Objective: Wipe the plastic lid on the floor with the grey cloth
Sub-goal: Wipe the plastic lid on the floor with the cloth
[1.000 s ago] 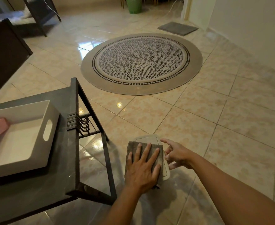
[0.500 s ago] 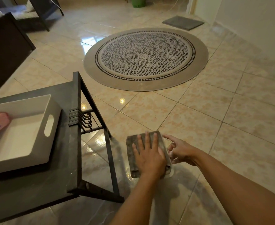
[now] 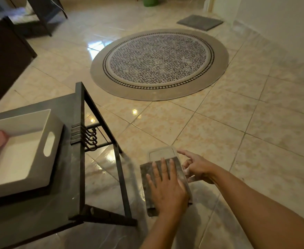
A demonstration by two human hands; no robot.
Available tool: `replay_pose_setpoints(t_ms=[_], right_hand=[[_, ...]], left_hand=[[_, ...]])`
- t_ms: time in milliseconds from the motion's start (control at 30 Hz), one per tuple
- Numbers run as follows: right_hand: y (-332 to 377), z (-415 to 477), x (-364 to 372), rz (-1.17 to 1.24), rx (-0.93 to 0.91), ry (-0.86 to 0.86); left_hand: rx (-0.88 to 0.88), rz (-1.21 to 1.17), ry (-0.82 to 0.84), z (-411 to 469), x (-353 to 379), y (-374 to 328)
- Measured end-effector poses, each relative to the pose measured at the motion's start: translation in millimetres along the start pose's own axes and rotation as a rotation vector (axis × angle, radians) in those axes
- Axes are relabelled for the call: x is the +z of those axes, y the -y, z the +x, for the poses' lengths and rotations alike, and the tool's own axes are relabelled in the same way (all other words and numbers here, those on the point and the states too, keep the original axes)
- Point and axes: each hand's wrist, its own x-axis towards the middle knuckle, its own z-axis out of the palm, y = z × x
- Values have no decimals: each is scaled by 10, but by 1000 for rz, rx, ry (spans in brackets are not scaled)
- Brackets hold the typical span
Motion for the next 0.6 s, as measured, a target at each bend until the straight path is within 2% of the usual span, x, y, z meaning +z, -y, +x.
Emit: replay_pose_setpoints(t_ms=[100,267,367,433,467,533,600], right_hand=[[12,-5,-4,-16,-9,2],[-17,-11,17,-1,-5,-16],[10,12,4,-10,12,-21],[21,2,5,-32,0,-14],[17,-6,3,-25,-7,-16],[0,-22,2,-4,-5,-25],[-16,-17,15,9,0,-38]], left_hand=[[110,55,29,213,-30,-49],[-64,-2,27,195,-134,114],[26,9,57,139,-115,-38],[53,-122,18,317,-281,-39],[-14,-224,-34,392,-374,38],[-297,-515,-78,432,-512,260],[-579,-947,74,360,-604,501]])
